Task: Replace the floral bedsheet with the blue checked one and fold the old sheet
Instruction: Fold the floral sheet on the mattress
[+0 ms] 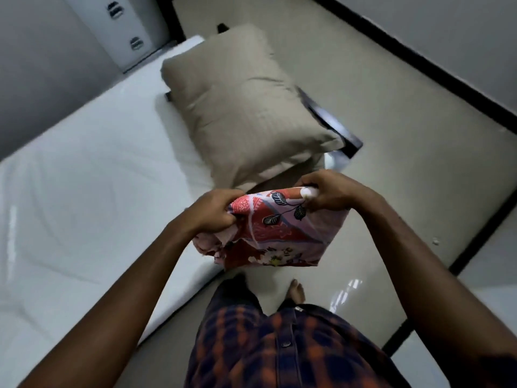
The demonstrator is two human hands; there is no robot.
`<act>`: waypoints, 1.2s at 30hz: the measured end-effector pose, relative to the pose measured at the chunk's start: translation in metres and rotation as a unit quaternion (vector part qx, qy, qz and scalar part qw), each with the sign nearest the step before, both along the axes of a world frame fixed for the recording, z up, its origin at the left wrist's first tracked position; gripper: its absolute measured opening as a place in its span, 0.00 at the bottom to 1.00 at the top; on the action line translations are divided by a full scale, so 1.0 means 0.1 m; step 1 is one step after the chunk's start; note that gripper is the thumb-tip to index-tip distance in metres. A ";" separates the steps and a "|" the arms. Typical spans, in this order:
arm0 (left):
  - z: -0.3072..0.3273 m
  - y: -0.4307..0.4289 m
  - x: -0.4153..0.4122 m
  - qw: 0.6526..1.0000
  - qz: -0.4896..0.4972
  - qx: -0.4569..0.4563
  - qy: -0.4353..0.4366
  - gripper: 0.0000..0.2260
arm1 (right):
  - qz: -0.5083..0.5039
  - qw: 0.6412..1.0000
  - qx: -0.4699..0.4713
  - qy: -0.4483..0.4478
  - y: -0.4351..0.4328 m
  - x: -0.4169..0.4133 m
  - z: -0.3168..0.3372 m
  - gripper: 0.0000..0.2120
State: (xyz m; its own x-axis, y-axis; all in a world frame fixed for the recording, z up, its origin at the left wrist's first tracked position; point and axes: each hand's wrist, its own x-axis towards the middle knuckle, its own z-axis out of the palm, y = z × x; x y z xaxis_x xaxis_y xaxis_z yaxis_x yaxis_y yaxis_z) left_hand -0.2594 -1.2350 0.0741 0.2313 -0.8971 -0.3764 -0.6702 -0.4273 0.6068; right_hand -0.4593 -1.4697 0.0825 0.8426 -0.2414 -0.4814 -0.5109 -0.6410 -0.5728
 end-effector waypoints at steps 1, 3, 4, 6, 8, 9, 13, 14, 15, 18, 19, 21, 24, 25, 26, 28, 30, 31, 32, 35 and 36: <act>0.00 -0.30 -0.10 1.000 -0.022 -0.003 0.000 0.19 | -0.023 0.999 -0.020 0.010 -0.23 -0.18 0.02 0.13; 0.00 -0.86 -0.29 0.998 -0.058 -0.013 -0.004 0.23 | -0.066 0.993 -0.096 0.023 -0.60 -0.44 0.04 0.10; 0.01 -1.16 -0.38 0.997 -0.070 -0.014 -0.011 0.24 | -0.094 0.985 -0.142 0.027 -0.81 -0.56 0.05 0.10; 0.01 -1.72 -0.57 0.996 -0.083 -0.025 -0.008 0.25 | -0.152 0.966 -0.207 0.036 -1.19 -0.74 0.07 0.09; -0.02 -2.24 -0.77 0.995 -0.086 -0.042 0.020 0.25 | -0.207 0.944 -0.254 0.037 -1.59 -0.91 0.06 0.06; -0.06 -2.49 -0.87 0.995 -0.085 -0.045 0.033 0.25 | -0.226 0.934 -0.273 0.036 -1.80 -0.98 0.03 0.06; -0.31 -3.51 -1.11 0.993 -0.064 -0.041 0.091 0.21 | -0.256 0.910 -0.318 0.070 -2.77 -1.15 -0.09 0.10; -0.36 -3.78 -1.14 0.992 -0.062 -0.037 0.106 0.20 | -0.256 0.909 -0.316 0.088 -3.03 -1.17 -0.09 0.10; -0.40 -4.03 -1.16 0.990 -0.058 -0.033 0.122 0.18 | -0.256 0.909 -0.311 0.104 -3.27 -1.17 -0.08 0.09; -0.46 -4.72 -1.14 0.985 -0.054 -0.014 0.163 0.16 | -0.241 0.909 -0.308 0.147 -3.94 -1.09 0.01 0.07; -0.46 -4.95 -1.11 0.984 -0.054 -0.013 0.170 0.15 | -0.233 0.909 -0.310 0.154 -4.18 -1.04 0.04 0.07; -0.47 -5.38 -0.99 0.984 -0.057 -0.021 0.168 0.14 | -0.224 0.909 -0.315 0.157 -4.61 -0.91 0.11 0.06; -0.46 -5.93 -0.74 0.986 -0.046 -0.022 0.160 0.11 | -0.196 0.915 -0.317 0.157 -5.22 -0.63 0.20 0.03; -0.47 -6.10 -0.64 0.987 -0.031 -0.021 0.158 0.11 | -0.186 0.920 -0.311 0.153 -5.43 -0.52 0.20 0.02; -0.48 -6.26 -0.54 0.987 -0.013 -0.021 0.156 0.09 | -0.177 0.925 -0.301 0.148 -5.65 -0.38 0.18 0.04; -0.50 -6.53 -0.35 0.989 0.021 -0.027 0.145 0.09 | -0.160 0.935 -0.290 0.127 -6.03 -0.12 0.11 0.04; -0.56 -6.81 -0.13 0.989 0.065 -0.027 0.128 0.10 | -0.124 0.947 -0.280 0.102 -6.46 0.19 -0.02 0.01; -0.58 -6.95 -0.03 0.988 0.087 -0.022 0.122 0.12 | -0.105 0.953 -0.269 0.092 -6.68 0.36 -0.10 0.03; -0.60 -7.08 0.07 0.987 0.109 -0.015 0.118 0.13 | -0.084 0.959 -0.257 0.083 -6.88 0.53 -0.16 0.05; -0.60 -7.42 0.32 0.981 0.167 -0.002 0.098 0.15 | -0.022 0.975 -0.213 0.055 -7.44 0.96 -0.32 0.03; -0.57 -7.53 0.40 0.978 0.186 0.001 0.090 0.15 | -0.001 0.979 -0.196 0.054 -7.62 1.10 -0.35 0.03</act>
